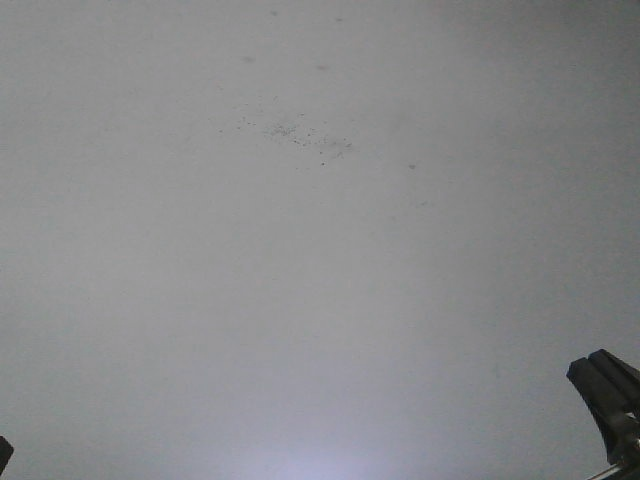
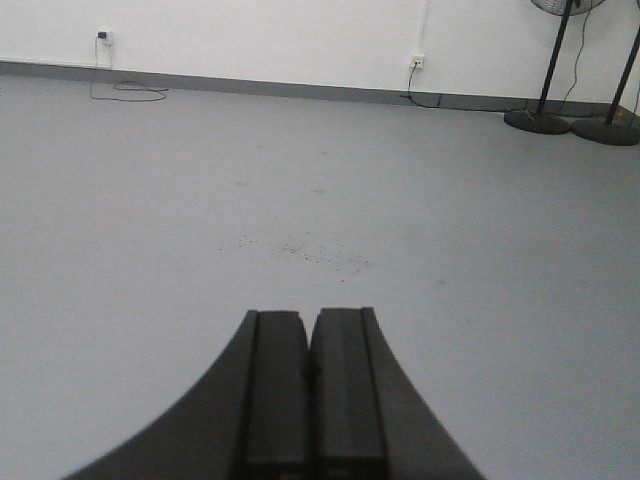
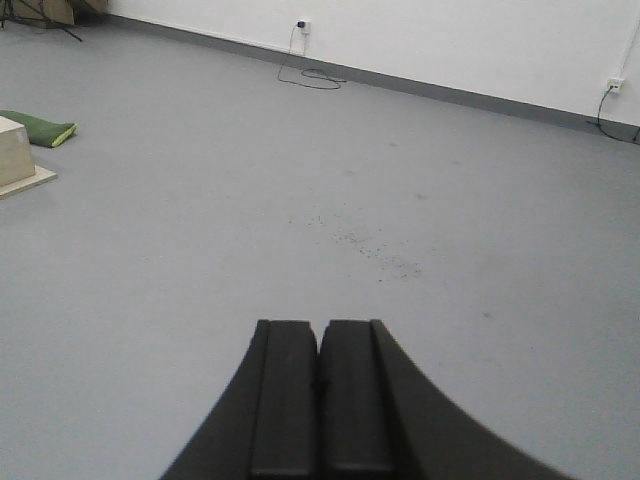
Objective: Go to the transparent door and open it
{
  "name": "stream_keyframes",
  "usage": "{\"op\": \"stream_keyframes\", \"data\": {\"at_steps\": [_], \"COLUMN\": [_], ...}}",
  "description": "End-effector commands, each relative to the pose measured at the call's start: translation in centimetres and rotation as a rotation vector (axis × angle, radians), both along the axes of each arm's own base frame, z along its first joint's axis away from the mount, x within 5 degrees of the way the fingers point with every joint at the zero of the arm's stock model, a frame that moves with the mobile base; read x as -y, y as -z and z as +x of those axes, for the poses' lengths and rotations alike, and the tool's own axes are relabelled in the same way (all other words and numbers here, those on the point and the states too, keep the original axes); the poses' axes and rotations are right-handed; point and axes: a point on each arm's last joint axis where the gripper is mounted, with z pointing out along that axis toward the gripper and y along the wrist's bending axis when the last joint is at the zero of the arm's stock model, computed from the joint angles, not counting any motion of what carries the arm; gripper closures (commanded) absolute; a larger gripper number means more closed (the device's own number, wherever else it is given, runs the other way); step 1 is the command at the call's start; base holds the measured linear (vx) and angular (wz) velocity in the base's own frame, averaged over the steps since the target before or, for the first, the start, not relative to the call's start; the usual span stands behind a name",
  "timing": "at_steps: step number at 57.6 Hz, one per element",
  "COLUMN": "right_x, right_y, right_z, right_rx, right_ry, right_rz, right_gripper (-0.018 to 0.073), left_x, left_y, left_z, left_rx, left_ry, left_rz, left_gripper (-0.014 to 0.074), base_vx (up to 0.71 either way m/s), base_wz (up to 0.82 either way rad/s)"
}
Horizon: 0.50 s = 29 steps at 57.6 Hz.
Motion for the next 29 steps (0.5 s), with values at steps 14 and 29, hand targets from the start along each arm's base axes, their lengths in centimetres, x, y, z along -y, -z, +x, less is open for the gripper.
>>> {"op": "stream_keyframes", "data": {"at_steps": [14, 29], "right_x": [-0.08, -0.08], "right_y": [-0.14, -0.14], "right_z": [0.22, 0.22], "right_rx": [0.045, 0.045], "right_ry": [0.0, 0.0], "right_rz": [0.013, 0.013], "right_gripper": [0.0559, 0.0559], "left_x": [-0.07, -0.07], "left_y": [-0.01, -0.01], "left_z": [0.08, 0.08], "left_rx": [0.068, 0.068], "left_ry": [-0.011, -0.011], "left_rz": [-0.019, -0.019], "left_gripper": [0.0596, 0.0596], "base_vx": [0.16, 0.24], "base_wz": [0.11, 0.29]}}
